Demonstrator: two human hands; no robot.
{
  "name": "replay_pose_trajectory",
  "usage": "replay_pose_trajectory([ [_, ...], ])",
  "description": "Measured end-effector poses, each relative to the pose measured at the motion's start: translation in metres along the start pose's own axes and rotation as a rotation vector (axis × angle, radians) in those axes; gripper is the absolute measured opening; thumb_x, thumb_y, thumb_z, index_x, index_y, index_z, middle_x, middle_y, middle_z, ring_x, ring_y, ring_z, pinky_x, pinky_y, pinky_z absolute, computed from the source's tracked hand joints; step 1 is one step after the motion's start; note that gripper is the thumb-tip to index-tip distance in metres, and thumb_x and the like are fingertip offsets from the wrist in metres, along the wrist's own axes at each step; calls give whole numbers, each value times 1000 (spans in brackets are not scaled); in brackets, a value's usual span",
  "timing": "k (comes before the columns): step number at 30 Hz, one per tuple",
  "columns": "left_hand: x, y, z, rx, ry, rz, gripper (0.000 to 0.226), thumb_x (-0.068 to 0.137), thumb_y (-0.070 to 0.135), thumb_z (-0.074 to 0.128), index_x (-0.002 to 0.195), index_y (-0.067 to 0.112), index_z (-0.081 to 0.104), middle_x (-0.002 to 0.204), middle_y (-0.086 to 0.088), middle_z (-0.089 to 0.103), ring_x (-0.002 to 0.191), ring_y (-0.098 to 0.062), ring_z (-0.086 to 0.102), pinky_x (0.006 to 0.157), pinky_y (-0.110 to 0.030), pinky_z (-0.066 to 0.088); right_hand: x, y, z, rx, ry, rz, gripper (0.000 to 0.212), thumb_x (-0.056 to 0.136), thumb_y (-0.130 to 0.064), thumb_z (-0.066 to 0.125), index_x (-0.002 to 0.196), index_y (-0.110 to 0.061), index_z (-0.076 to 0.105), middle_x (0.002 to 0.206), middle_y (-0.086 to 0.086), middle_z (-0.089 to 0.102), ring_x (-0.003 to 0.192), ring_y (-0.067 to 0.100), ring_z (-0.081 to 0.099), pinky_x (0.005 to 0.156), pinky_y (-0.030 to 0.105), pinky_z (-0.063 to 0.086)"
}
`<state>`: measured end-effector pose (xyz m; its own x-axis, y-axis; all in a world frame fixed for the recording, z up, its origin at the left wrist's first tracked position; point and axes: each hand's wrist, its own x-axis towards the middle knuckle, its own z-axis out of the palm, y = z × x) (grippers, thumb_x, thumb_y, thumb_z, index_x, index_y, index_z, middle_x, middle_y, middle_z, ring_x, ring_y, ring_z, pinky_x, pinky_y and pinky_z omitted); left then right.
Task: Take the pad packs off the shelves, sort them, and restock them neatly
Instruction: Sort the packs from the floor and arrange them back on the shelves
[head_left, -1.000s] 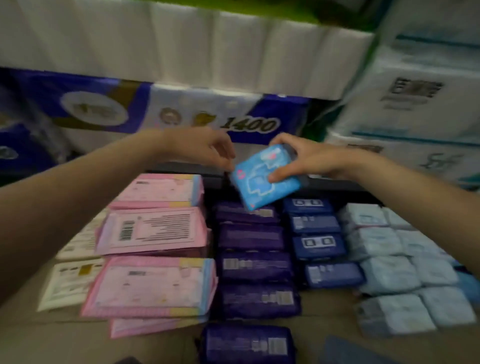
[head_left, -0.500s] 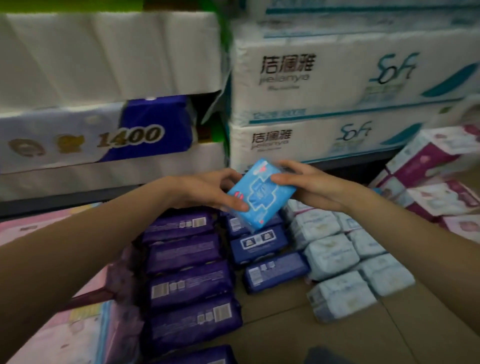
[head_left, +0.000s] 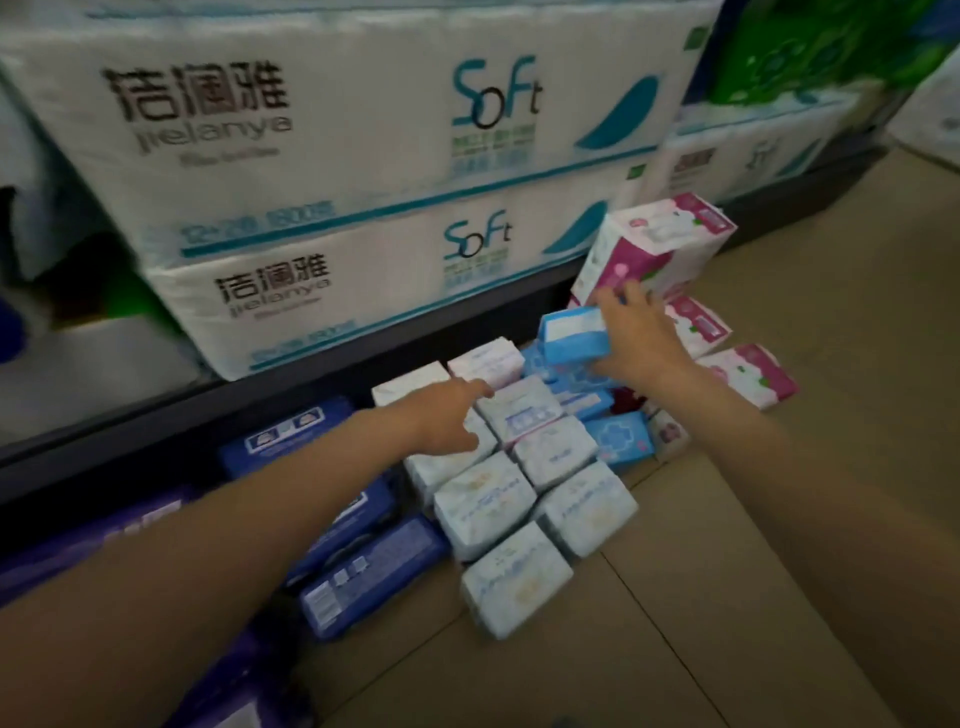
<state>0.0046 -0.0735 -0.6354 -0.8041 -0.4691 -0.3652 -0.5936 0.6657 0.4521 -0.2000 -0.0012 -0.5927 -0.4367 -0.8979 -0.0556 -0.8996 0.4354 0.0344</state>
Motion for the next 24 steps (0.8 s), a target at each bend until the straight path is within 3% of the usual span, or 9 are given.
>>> replay_pose_trajectory([
  [3,24,16,18,153,-81,86,62,89,17,54,145,24,27,148,-6,32,129,-28,38,104,-31,31,-6,34,14,-123,-135,82,64,81,-12,69,134,-13,33,135,13,33,122,39,36,94,44,39],
  [7,45,32,42,304,-175,113,68,89,19,53,146,36,20,157,-5,11,136,-35,25,110,-43,27,-21,67,41,-309,-459,84,63,79,-9,67,134,-18,39,134,9,41,128,34,32,99,41,35],
  [10,51,36,53,358,-254,91,66,92,18,49,145,42,18,158,-1,1,141,-35,9,110,-46,23,-30,83,67,-205,-597,34,72,75,-12,73,135,-23,35,134,11,40,124,30,36,97,38,38],
  [12,52,36,58,369,-274,91,64,93,17,48,144,43,19,158,0,2,141,-34,6,111,-46,24,-33,89,88,-87,-588,-63,70,76,-9,72,134,-20,34,132,11,39,118,29,42,91,34,41],
  [15,50,34,57,350,-273,88,64,92,16,48,144,42,20,158,2,3,141,-34,4,112,-46,24,-42,90,112,0,-431,-103,71,77,-9,70,136,-16,32,138,12,30,121,32,42,95,36,42],
  [18,47,33,53,361,-274,107,63,93,16,47,145,40,20,158,2,3,141,-33,4,112,-44,24,-49,83,124,-199,-364,-64,73,87,-13,60,146,-18,17,147,14,18,131,34,31,102,40,37],
  [20,43,30,46,382,-253,109,61,94,16,46,145,36,21,157,-1,7,140,-31,11,110,-42,26,-44,72,120,-234,-361,-80,67,90,-10,55,145,-18,18,146,14,21,130,34,32,103,41,35],
  [24,22,15,15,529,39,106,51,94,21,41,143,28,29,150,1,26,132,-24,32,103,-35,28,-16,33,85,49,-333,-61,55,90,-11,55,139,-13,30,136,16,30,124,35,35,100,42,38],
])
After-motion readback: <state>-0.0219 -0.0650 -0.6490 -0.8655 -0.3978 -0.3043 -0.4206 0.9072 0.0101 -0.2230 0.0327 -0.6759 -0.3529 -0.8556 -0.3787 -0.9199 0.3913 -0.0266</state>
